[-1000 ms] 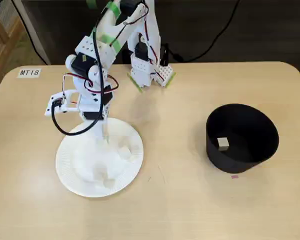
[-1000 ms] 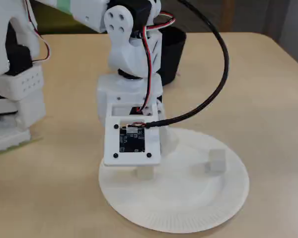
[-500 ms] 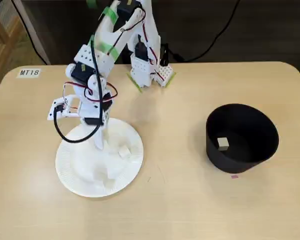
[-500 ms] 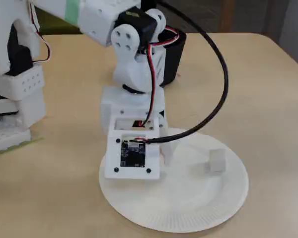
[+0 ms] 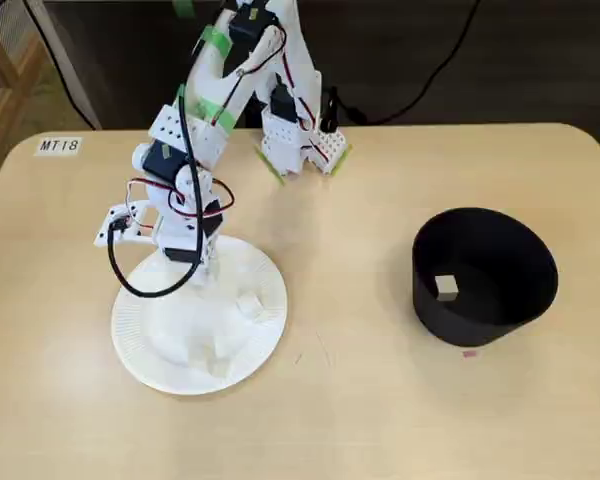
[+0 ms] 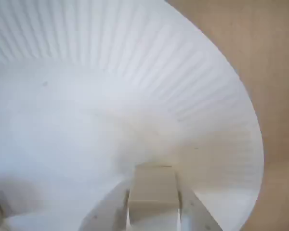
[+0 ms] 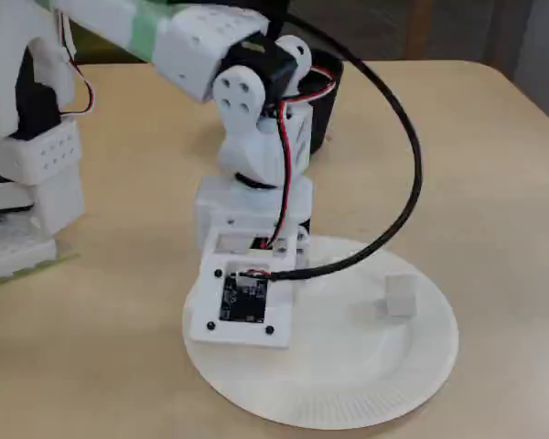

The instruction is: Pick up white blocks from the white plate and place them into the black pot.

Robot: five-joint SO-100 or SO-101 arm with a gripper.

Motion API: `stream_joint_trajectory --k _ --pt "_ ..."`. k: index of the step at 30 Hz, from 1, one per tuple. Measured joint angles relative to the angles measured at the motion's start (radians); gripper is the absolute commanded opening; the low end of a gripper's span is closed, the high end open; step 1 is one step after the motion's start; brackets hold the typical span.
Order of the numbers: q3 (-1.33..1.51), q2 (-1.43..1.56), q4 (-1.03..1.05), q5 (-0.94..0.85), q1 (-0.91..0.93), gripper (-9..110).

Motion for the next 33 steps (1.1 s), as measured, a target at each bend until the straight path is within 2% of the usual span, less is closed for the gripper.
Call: stream_joint_trajectory --k 6,13,19,22,33 --pt "0.000 0.350 -0.221 0.187 -0.123 -2" --pt "0.000 0.572 -0.278 0.298 -0.495 -2" --pt "0.000 0.561 -0.344 0.270 -0.884 -2" --pt "0.002 0.506 -0.368 0.227 -1.002 -2" --pt "0.002 0.345 -0.387 0.198 -1.134 -2"
